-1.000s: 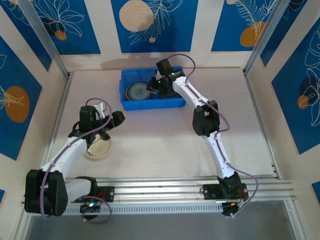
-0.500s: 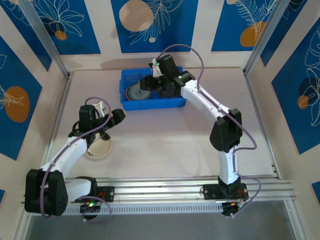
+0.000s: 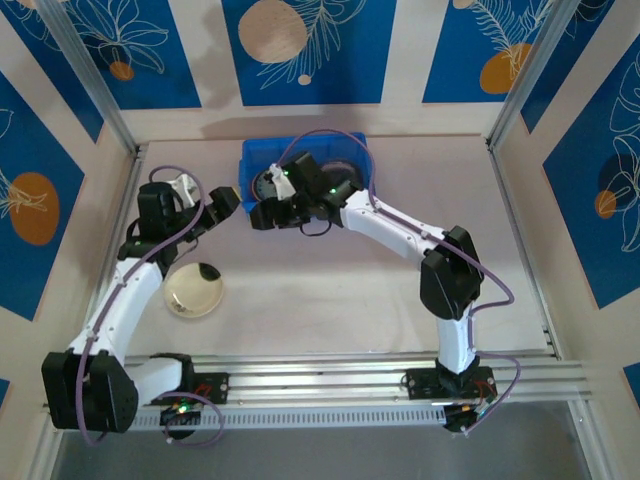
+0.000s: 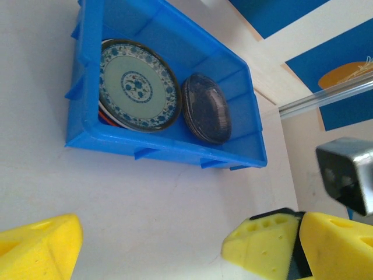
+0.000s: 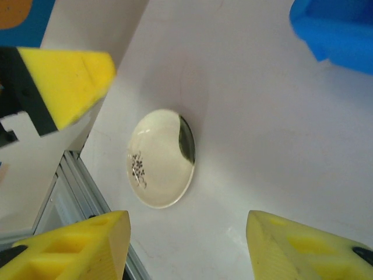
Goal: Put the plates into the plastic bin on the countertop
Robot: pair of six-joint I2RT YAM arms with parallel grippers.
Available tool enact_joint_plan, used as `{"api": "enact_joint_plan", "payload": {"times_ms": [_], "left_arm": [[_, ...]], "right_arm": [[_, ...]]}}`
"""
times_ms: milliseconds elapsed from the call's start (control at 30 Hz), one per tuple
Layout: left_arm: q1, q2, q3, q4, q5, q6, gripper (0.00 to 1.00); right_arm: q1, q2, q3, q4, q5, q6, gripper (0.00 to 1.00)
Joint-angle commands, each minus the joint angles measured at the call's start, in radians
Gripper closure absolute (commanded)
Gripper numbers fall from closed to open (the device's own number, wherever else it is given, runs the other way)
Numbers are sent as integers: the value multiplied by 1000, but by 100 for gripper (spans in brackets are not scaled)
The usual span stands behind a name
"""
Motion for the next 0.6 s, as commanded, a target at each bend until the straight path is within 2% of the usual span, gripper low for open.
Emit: {"api": "enact_joint_plan", "payload": {"times_ms": [0,167,367,567], "left_arm": [[30,-44,20,-80,-10,-11,4],[52,-105,-60,-35,24,-46,5],[70,-221,-185,15,23,-91,4],[79,-297,-210,-57,17,-50,4]], "right_arm": [[23,30,-15,18,-70,14,47],[46,140,38,13,-166,30,54],[93,306,130,27,-239,67,55],[114,450,244,15,-283,104,55]]}}
